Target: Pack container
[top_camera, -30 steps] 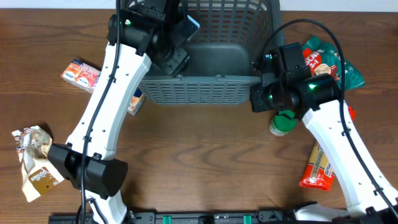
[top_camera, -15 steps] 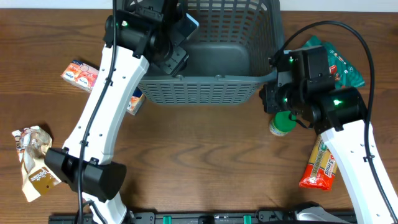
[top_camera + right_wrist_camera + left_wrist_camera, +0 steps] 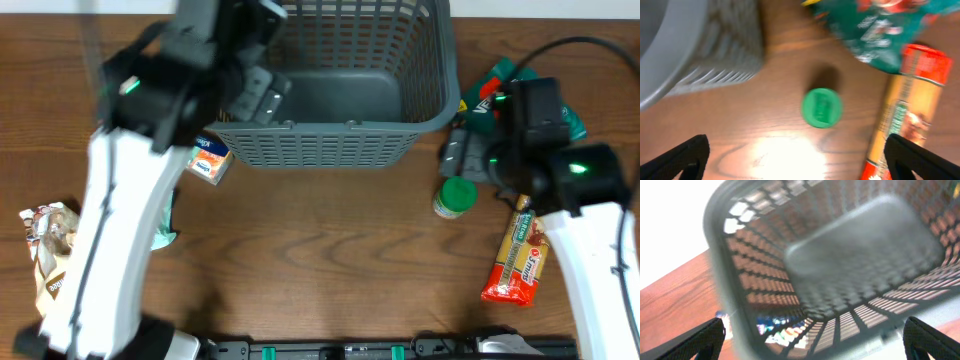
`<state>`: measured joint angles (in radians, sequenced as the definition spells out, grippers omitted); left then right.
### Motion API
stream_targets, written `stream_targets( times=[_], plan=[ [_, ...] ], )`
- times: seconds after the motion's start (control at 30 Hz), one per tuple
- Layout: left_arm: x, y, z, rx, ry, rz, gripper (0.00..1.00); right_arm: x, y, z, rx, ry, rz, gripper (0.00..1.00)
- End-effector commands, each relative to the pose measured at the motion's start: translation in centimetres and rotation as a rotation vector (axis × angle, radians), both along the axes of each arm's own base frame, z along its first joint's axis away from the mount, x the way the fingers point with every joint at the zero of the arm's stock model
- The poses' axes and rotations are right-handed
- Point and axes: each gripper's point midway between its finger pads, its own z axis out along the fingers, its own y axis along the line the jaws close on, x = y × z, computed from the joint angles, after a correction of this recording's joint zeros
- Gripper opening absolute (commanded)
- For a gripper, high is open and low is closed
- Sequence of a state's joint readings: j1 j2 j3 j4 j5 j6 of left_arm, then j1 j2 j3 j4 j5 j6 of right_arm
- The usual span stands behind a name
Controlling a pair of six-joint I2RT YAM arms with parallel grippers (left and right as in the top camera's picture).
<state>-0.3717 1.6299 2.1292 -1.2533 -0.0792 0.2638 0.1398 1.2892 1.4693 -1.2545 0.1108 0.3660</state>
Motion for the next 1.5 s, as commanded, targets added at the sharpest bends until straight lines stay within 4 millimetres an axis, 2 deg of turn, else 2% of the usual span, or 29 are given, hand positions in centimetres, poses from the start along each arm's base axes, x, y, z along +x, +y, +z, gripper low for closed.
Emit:
stream_targets(
  times=[0.0, 0.1, 0.3, 0.4, 0.5, 0.6, 0.67, 0.8, 0.97, 1.1, 1.2, 1.47],
  plan=[
    [-1.7, 3.9, 2.7, -0.106, -0.049, 0.216, 0.99, -0.9, -3.4, 4.3, -0.003, -0.104, -0.184, 0.99],
    [-3.0, 7.6, 2.5, -0.172, -0.012, 0.398, 0.99, -2.6, -5.1, 6.3, 0.027, -0.095, -0.263, 0.99],
    [-4.4, 15.4, 0.5, -0.233, 0.067, 0.733, 0.99, -4.9, -8.4, 11.4, 0.039, -0.165, -0.402, 0.99],
    [-4.4, 17.2, 0.2, -0.276, 0.073, 0.781, 0.99, -5.2, -10.5, 12.5, 0.027, -0.18, -0.48, 0.99],
    [-4.2, 18.3, 0.3, -0.285, 0.06, 0.808, 0.99, -4.5, -12.9, 11.7, 0.018, -0.153, -0.563, 0.99],
    [-4.1, 18.4, 0.2, -0.27, 0.062, 0.796, 0.99, -2.5, -15.4, 9.4, 0.046, -0.083, -0.621, 0.99],
    [-4.1, 18.4, 0.1, -0.269, 0.064, 0.795, 0.99, -0.6, -16.3, 7.6, 0.091, -0.036, -0.587, 0.99],
    [-4.1, 18.4, 0.1, -0.251, 0.067, 0.775, 0.99, 3.3, -18.0, 2.6, 0.257, 0.068, -0.543, 0.99],
    [-4.2, 18.4, 0.1, -0.213, 0.074, 0.732, 0.99, 6.6, -20.7, -3.6, 0.31, 0.172, -0.557, 0.99],
    [-4.3, 18.4, 0.0, -0.162, 0.081, 0.675, 0.99, 9.9, -20.9, -7.3, 0.371, 0.182, -0.475, 0.99],
    [-4.3, 18.4, 0.0, -0.16, 0.081, 0.673, 0.99, 11.6, -21.4, -9.9, 0.392, 0.185, -0.434, 0.99],
    [-4.3, 18.4, 0.0, -0.16, 0.08, 0.673, 0.99, 13.8, -22.1, -16.3, 0.388, 0.234, -0.337, 0.99]
  ],
)
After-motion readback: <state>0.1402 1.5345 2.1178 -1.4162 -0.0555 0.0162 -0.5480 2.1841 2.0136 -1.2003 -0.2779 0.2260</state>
